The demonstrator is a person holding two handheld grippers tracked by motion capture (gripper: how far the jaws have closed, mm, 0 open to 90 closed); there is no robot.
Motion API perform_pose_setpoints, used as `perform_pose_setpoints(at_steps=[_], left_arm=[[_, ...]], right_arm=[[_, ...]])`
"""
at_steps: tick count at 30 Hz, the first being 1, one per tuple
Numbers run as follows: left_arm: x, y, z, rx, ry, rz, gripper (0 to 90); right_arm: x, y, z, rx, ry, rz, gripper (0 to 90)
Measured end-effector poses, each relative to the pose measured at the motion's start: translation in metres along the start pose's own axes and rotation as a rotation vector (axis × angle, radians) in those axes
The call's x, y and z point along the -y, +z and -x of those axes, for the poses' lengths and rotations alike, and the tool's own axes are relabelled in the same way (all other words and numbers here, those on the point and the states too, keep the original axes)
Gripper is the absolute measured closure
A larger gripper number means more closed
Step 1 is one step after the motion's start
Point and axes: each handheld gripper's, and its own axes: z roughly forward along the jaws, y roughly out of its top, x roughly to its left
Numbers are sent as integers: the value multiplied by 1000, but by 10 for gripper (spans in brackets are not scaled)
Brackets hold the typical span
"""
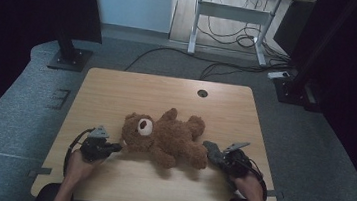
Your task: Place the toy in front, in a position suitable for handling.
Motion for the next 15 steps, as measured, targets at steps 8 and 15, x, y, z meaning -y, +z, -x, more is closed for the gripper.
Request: perform_pose_setpoints(at_steps=[8,15], left_arm=[[-2,-7,0,-26,-2,33,678],[-6,-16,4,-6,12,71,448]], right_arm=[[0,-13,-1,-14,14,34,479],[-15,-32,-18,-80,-23,78,335]])
